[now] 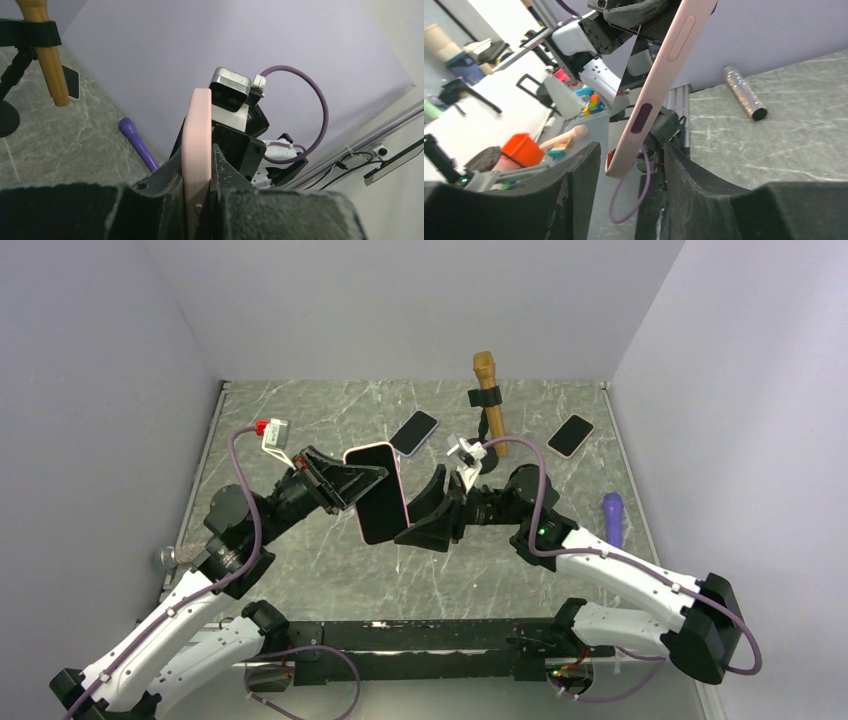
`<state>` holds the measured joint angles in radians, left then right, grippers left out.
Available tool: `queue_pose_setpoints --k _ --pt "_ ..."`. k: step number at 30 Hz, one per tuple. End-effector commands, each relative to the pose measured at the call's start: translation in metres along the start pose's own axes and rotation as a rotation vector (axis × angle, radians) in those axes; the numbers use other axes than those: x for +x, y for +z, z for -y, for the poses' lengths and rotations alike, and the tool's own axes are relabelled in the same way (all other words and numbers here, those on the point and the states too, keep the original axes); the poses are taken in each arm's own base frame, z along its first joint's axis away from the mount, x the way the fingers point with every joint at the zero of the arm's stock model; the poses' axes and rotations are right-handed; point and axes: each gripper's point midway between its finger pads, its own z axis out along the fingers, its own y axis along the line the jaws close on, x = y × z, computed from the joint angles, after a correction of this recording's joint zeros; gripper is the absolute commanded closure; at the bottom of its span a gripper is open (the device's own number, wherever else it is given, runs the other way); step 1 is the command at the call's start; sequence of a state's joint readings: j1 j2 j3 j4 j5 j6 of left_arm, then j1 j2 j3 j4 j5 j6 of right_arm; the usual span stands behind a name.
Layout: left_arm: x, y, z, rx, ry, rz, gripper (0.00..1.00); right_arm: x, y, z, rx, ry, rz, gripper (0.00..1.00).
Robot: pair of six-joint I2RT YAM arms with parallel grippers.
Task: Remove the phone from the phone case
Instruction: Remove the phone case from the phone.
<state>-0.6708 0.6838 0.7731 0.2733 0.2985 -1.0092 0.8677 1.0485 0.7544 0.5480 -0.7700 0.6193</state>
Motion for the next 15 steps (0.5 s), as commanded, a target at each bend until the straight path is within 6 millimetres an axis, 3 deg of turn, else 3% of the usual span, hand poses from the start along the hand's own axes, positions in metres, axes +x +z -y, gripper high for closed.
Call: queue_pose_setpoints --k 1,4,9,15 --pt "-0.019 -0.002 0.031 0.091 0.033 0.049 1.0 -0.018 0.007 -0.025 -0.134 -0.051 0.024 0.54" --pt "-0.018 -0.002 0.032 0.091 0.026 0.042 1.0 -0.011 0.006 -0.026 -0.156 -0.055 0.013 0.65" --pt "-0.017 -0.003 0.039 0.108 0.004 0.024 1.0 0.002 0.003 -0.024 -0.183 -0.073 -0.006 0.61" --pt "-0.017 -0.005 0.046 0.129 -0.019 0.013 1.0 0.005 0.002 -0.035 -0.259 -0.097 -0.013 0.64"
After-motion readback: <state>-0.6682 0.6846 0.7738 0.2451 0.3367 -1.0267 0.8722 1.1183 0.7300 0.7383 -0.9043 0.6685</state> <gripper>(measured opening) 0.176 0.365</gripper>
